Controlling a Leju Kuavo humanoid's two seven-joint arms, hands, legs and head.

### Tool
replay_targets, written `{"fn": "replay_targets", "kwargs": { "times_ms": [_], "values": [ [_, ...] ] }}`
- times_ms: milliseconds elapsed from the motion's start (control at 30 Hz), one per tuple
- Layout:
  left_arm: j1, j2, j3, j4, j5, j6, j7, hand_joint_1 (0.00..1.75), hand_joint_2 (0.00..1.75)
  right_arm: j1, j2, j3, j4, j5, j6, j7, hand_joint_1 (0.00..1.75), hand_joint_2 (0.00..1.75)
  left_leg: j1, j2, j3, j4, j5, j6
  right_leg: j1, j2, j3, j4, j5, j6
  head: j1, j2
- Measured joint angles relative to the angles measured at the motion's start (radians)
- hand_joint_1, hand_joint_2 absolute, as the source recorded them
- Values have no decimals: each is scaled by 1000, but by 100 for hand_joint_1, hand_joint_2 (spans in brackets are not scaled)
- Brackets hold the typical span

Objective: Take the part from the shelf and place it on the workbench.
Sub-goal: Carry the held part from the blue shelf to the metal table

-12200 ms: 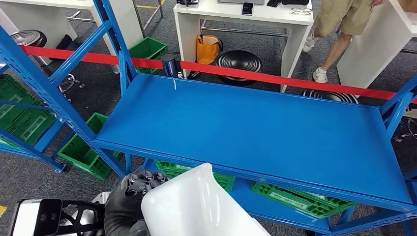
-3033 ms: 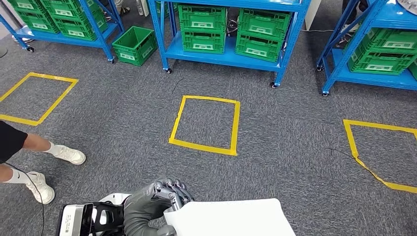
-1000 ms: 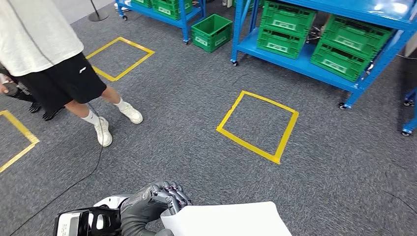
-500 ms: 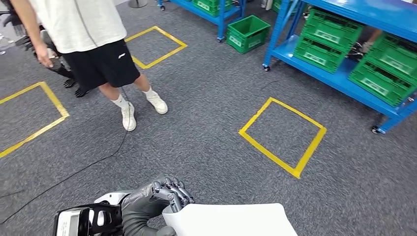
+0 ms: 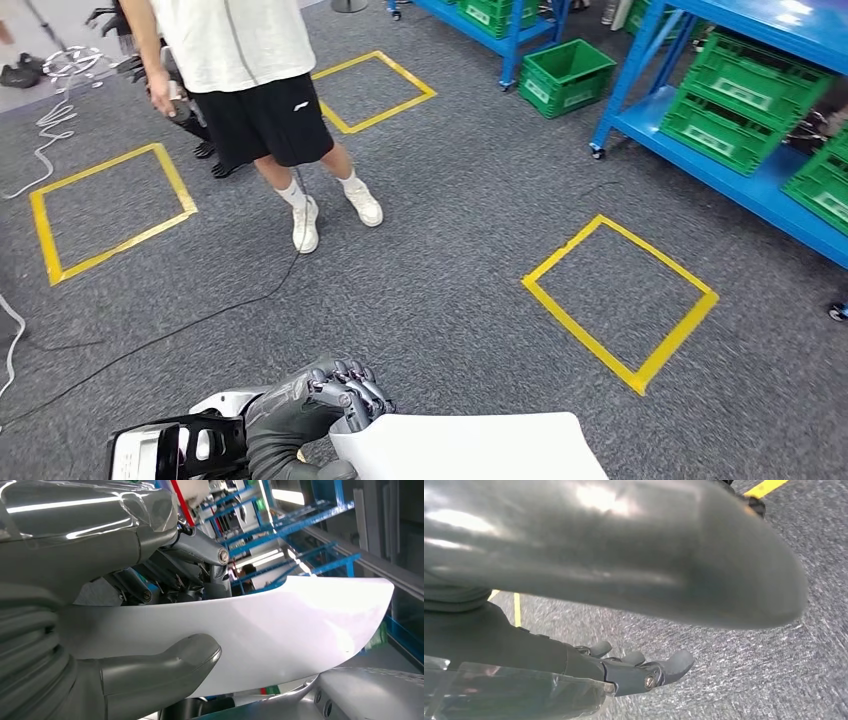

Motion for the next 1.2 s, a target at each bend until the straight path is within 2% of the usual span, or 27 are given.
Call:
{"fn": "replay_targets", "kwargs": {
  "times_ms": [33,67,133,167,200,267,300,333,400,467,500,533,600,633,667,700,767,800,867,900,933,967,1000,1033,1067,1133,1200],
  "values": [
    [0,0,0,0,0,0,0,175,175,0,1,0,0,0,0,0,0,0,0,5,16,-34,25,1,1,-11,2,0,-2,0,0,0],
    [0,0,0,0,0,0,1,175,175,-1,2,-1,0,0,0,0,0,0,0,17,52,-102,61,5,1,-21,5,0,-4,1,0,0],
    [-3,0,0,0,0,1,2,175,175,-3,4,-3,0,0,0,0,0,0,-7,62,125,-240,110,16,7,-38,12,0,-11,7,1,0],
    [-4,-1,0,0,0,1,3,175,175,-3,5,-4,0,0,0,0,0,0,-12,77,144,-276,119,21,10,-46,14,0,-14,12,2,0],
    [-5,-1,0,0,0,1,4,175,175,-3,5,-6,0,0,1,-1,0,0,-17,80,148,-287,118,26,12,-55,16,-1,-16,17,3,0],
    [-7,-1,0,-1,0,1,5,175,175,-4,5,-7,0,-1,1,-1,0,0,-17,54,146,-292,122,35,12,-70,18,-3,-21,27,3,0],
    [-7,-1,0,-2,1,1,5,175,175,-5,5,-8,-1,-1,1,-1,0,0,-15,41,149,-298,125,41,10,-61,17,3,-27,30,4,0],
    [-9,-2,0,-2,1,1,6,175,175,-6,5,-8,-1,-1,1,-2,0,0,-12,30,152,-303,130,47,9,-39,7,26,-40,31,5,0],
    [-11,-5,0,-3,2,3,7,175,175,-3,3,-9,-1,0,3,-4,0,0,-10,5,156,-309,134,54,6,15,-47,141,-89,24,8,0],
    [-12,-7,-1,-3,3,7,8,175,175,2,3,-9,-1,1,6,-5,0,0,-11,-26,156,-309,135,56,5,35,-120,276,-131,23,10,0],
    [-12,-7,-2,-3,4,10,8,175,175,4,3,-9,-1,3,6,-5,0,0,-12,-41,156,-308,134,56,5,37,-139,300,-131,28,10,0],
    [-11,-7,-4,-3,4,13,8,175,175,5,2,-9,-1,5,7,-5,0,0,-12,-57,157,-308,134,56,4,39,-136,279,-114,37,10,0],
    [-11,-7,-6,-3,4,18,8,175,175,3,2,-9,-1,8,7,-6,0,0,-12,-85,160,-307,134,55,2,59,-80,136,-46,53,10,0],
    [-11,-7,-7,-3,4,20,8,175,175,2,2,-9,-1,9,7,-7,0,0,-14,-99,160,-305,132,52,3,74,-50,66,-16,53,10,0],
    [-11,-8,-9,-3,4,20,8,175,175,1,2,-9,-1,9,7,-7,0,0,-16,-110,159,-304,132,48,3,84,-29,20,3,47,10,0],
    [-11,-8,-10,-3,4,20,8,175,175,0,2,-9,-1,9,7,-8,0,0,-16,-118,157,-303,131,44,5,90,-20,1,11,38,10,0],
    [-10,-8,-12,-3,4,21,8,175,175,-3,3,-9,-1,10,7,-8,0,0,-15,-133,153,-303,132,34,7,76,-15,-1,15,21,9,0],
    [-10,-7,-12,-4,5,21,8,175,175,-5,4,-9,-1,10,8,-8,0,0,-15,-125,149,-297,128,29,5,68,-12,-3,16,15,9,0],
    [-11,-6,-13,-5,5,21,8,175,175,-7,5,-9,-1,11,8,-9,0,0,-15,-75,120,-234,90,19,0,50,-6,-9,16,3,6,0],
    [-11,-5,-13,-5,5,21,8,175,175,-6,4,-9,-1,11,8,-9,0,0,-13,-42,91,-171,58,14,2,41,-3,-9,14,-1,5,0],
    [-11,-5,-14,-5,5,21,8,175,175,-4,4,-9,-1,11,8,-9,0,0,-10,-21,53,-98,25,10,4,30,-2,-9,12,-5,4,0],
    [-11,-4,-14,-5,5,21,8,175,175,-2,4,-9,-1,11,9,-9,0,0,-6,-10,18,-33,2,6,5,18,-1,-9,10,-7,5,0],
    [-11,-4,-14,-5,5,21,8,175,175,-1,4,-9,-1,11,9,-9,0,0,-3,-4,-2,0,-3,3,6,6,0,-8,8,-8,5,0],
    [-11,-3,-14,-5,5,21,8,175,175,0,4,-9,-1,11,10,-9,0,0,-1,0,-1,-8,12,2,7,-5,1,-8,6,-7,5,0],
    [-11,-3,-14,-5,5,21,8,175,175,0,4,-9,-1,11,10,-9,0,0,0,8,24,-59,44,2,7,-15,5,-8,3,-6,5,0],
    [-11,-2,-14,-5,5,21,8,175,175,0,5,-9,-1,11,11,-9,0,0,-3,47,104,-208,107,8,11,-34,14,-8,-5,1,5,0],
    [-12,-2,-14,-6,6,20,9,175,175,-1,5,-9,-1,11,12,-9,0,0,-10,67,145,-285,127,18,18,-51,21,-8,-13,12,6,0]
  ]
}}
